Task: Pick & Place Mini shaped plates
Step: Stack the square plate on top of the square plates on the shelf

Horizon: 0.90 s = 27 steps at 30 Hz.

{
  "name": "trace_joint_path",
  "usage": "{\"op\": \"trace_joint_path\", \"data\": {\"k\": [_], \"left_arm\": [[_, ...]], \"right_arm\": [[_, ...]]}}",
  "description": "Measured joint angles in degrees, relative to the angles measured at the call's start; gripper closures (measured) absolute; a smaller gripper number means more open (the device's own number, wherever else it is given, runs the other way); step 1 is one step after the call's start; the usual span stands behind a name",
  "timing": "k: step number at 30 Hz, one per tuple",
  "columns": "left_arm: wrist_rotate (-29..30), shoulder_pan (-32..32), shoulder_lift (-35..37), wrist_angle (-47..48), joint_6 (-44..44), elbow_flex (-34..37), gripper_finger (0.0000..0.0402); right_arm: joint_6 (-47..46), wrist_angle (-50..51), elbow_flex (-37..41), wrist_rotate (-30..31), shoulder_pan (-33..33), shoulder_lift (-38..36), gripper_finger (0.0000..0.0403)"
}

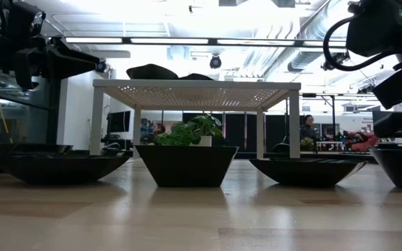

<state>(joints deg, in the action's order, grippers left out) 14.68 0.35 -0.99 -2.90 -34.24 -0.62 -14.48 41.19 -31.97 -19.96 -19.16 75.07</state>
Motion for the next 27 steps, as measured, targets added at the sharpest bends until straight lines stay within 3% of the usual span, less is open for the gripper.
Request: {"op": "trace_joint_path", "data": {"k": [20, 27], "left_arm": [[-0.2, 0.0, 0.0, 0.0, 0.0, 0.0, 0.0227], [-0.1, 0.0, 0.0, 0.0, 0.0, 0.0, 0.0227]], "right_arm": [[0.0, -1.1, 0.0, 0.4, -0.1, 2.3, 0.0223], [-0.4, -1.5, 0.0, 0.5, -0.2, 2.3, 0.0271]]}}
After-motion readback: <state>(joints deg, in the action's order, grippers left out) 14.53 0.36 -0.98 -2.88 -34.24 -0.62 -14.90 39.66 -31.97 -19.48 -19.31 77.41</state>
